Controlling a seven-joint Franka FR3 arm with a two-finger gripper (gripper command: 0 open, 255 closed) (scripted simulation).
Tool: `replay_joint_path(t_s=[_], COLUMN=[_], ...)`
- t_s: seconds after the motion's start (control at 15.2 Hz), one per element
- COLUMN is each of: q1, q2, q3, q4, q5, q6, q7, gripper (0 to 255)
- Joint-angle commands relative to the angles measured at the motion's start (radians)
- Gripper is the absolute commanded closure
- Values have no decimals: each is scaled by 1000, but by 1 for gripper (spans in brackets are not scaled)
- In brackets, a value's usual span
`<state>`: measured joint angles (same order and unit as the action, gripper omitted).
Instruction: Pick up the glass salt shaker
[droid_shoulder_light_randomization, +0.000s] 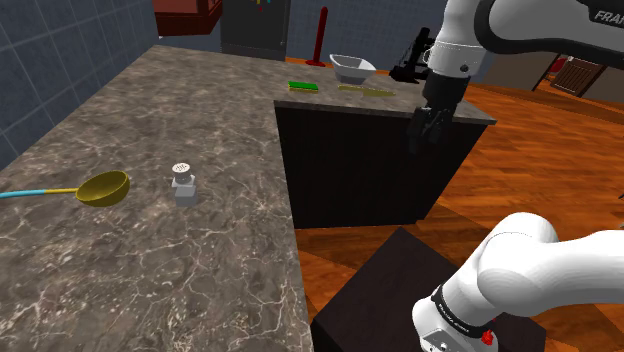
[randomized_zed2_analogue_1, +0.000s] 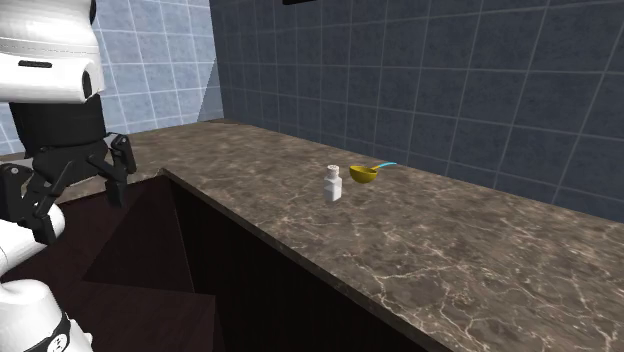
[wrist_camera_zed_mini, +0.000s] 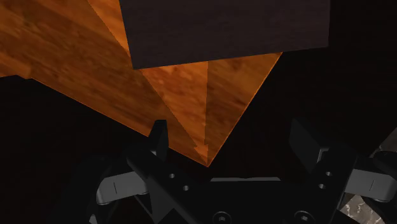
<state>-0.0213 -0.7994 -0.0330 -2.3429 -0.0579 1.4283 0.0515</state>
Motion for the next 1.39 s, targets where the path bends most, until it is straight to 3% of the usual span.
replay_joint_path(t_s=[0.0, 0.66, 1.32], q1=[0, 60, 98], q2=[0, 227, 521], q3=[0, 167, 316], q4=[0, 111, 336], q5=[0, 125, 149], q6=[0, 141, 243], q7=[0, 190, 376], gripper=[0, 0, 0])
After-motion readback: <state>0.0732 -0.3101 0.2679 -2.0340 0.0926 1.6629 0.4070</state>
